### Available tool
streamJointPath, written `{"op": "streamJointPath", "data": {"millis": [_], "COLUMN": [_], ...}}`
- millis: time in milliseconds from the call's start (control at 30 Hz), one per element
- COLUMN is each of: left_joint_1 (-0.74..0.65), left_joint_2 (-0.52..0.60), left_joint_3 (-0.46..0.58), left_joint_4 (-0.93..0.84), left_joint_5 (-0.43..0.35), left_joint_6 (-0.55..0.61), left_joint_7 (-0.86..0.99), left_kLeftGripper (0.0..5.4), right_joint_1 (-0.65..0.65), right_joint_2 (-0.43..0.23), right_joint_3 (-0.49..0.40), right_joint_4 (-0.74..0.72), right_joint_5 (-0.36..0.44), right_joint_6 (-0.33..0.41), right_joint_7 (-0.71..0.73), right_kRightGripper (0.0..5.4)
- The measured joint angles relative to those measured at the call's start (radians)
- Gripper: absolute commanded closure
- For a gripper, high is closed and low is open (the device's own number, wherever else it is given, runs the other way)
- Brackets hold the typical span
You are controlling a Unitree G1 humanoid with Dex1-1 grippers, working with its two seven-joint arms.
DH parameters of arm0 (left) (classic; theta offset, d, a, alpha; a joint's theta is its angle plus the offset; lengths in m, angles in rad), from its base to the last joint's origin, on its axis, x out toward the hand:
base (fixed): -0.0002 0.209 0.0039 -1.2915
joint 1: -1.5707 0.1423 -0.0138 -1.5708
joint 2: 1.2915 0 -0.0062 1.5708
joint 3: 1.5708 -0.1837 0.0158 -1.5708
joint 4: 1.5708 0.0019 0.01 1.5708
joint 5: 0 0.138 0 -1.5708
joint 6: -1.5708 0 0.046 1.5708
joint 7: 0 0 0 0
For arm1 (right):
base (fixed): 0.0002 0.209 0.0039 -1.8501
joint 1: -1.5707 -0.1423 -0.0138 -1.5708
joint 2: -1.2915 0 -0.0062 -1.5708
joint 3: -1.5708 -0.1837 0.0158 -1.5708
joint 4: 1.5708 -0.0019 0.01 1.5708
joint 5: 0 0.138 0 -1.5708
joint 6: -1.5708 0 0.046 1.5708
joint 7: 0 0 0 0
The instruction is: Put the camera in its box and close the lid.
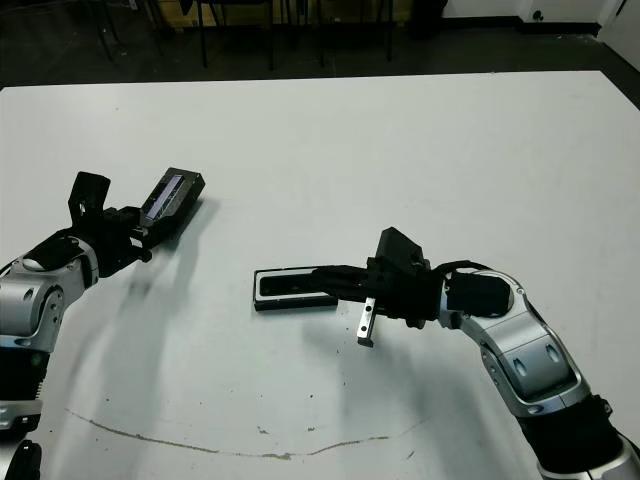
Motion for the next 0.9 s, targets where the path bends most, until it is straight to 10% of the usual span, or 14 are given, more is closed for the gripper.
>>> {"op": "streamJointPath", "data": {"millis": [567, 900], "left_joint_1": [0.092, -0.004], "left_joint_2": [0.283, 0.309], "left_joint_3": [-0.025, -0.169], "left_joint_4": [-0.250, -0.106], "left_joint_5": [-0.237, -0.258], "left_joint_6": [-0.082, -0.099], "left_joint_7": [-0.587, -0.824], "left_kLeftGripper": [2.79, 2.79], "right_joint_1": [-0.005, -0.041], "right_joint_2": [0.038, 0.037], "right_joint_3": [-0.173, -0.192], "right_joint_4": [0.166, 0.224], "right_joint_5": [0.048, 0.026], "right_joint_6": [-0.061, -0.080], "right_joint_7": [-0.038, -0.049], "right_kRightGripper": [5.40, 5.40]}}
